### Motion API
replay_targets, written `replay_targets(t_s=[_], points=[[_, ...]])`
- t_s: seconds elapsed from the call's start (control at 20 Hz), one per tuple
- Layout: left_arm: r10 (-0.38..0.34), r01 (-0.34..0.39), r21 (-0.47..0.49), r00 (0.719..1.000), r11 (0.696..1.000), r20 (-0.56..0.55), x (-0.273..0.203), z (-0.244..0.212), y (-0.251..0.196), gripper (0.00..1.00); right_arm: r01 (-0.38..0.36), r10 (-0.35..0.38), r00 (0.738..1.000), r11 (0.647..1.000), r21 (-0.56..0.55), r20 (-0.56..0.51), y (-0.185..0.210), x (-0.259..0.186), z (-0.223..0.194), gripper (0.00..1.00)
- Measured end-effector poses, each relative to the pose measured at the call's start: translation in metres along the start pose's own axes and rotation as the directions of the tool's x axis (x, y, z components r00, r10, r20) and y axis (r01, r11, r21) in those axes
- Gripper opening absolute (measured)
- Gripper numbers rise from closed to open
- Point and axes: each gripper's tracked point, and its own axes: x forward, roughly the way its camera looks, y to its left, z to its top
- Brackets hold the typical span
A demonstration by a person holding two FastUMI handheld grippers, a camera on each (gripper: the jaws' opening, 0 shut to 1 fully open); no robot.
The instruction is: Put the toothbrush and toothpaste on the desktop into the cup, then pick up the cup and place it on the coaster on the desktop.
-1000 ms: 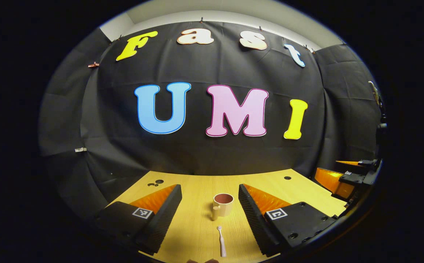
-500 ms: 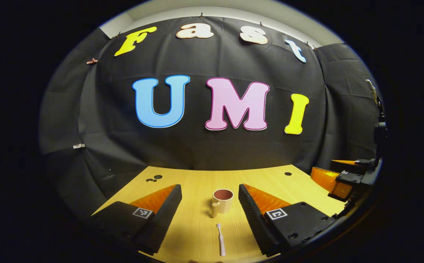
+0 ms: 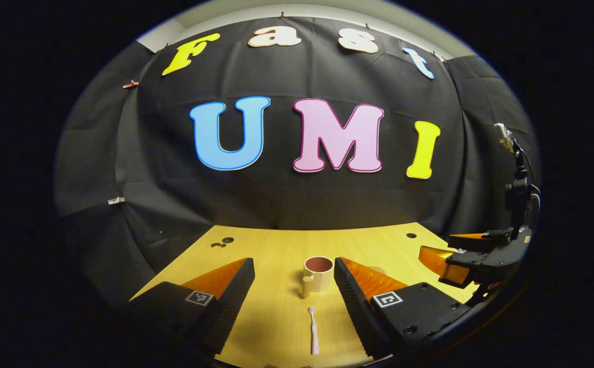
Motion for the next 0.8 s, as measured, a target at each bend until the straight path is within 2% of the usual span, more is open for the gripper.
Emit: replay_targets(t_s=[0.2, 0.35, 0.65, 0.8], points=[[0.063, -0.064, -0.015, 0.996, 0.998, -0.07, -0.008, -0.023, 0.011, 0.97, -0.041, 0.037, 0.993, 0.999, -0.033, -0.111, 0.003, 0.019, -0.035, 0.98], [0.114, -0.116, -0.011, 0.987, 0.993, -0.117, -0.015, -0.041, 0.018, 0.97, -0.073, 0.062, 0.976, 0.996, -0.042, -0.21, 0.003, 0.029, -0.069, 0.98], [0.181, -0.185, -0.003, 0.966, 0.983, -0.187, -0.027, -0.065, 0.018, 0.97, -0.125, 0.099, 0.923, 0.991, -0.046, -0.371, 0.01, 0.044, -0.13, 0.98], [0.198, -0.202, 0.004, 0.955, 0.979, -0.22, -0.033, -0.076, 0.012, 0.98, -0.136, 0.099, 0.888, 0.989, -0.051, -0.449, 0.011, 0.051, -0.159, 0.98]])
